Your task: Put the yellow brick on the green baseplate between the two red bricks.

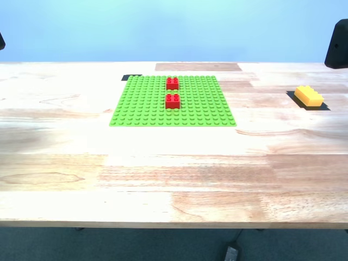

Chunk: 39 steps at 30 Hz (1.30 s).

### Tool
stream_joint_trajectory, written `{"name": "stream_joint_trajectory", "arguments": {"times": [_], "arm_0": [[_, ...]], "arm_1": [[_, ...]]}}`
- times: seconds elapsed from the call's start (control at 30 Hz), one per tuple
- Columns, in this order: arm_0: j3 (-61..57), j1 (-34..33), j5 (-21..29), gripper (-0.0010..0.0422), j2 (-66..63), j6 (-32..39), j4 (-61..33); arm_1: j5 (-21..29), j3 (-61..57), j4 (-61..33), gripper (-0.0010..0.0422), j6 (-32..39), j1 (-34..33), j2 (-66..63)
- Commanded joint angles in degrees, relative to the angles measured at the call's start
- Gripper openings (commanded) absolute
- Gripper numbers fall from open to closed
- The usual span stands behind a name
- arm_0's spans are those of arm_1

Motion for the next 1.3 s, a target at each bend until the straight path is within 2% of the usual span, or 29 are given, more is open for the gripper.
{"name": "stream_joint_trajectory", "arguments": {"times": [0.03, 0.63, 0.73, 0.87, 1.0, 1.17, 1.3], "arm_0": [[0.0, 0.0, 0.9, 0.0000, 0.0, 0.9, 0.0], [0.8, 0.0, 1.5, 0.0000, 0.0, 0.5, 1.2], [3.0, 0.0, 7.1, 0.0000, 0.7, 3.3, -0.3], [8.2, 0.0, 12.6, 0.0000, 4.8, 1.3, -0.3], [17.2, 0.0, 20.5, 0.0000, 12.6, 1.8, -3.9], [32.7, 0.0, 31.6, 0.0000, 26.8, 9.9, -20.7], [43.7, 0.0, 35.6, 0.0000, 36.4, 17.8, -36.9]], "arm_1": [[0.0, 0.0, 0.0, 0.0000, 0.0, 0.0, 0.0], [-0.1, 0.9, -0.9, 0.0000, 0.9, 0.0, 0.0], [0.0, 4.8, -5.7, 0.0000, 1.3, 0.0, 0.6], [0.0, 11.6, -9.7, 0.0000, 3.3, 0.0, 3.9], [0.2, 21.0, -17.7, 0.0000, 3.5, 0.0, 9.3], [1.0, 35.3, -34.1, 0.0000, 5.7, -1.7, 20.3], [0.1, 45.1, -44.8, 0.0000, 3.4, -3.8, 29.5]]}}
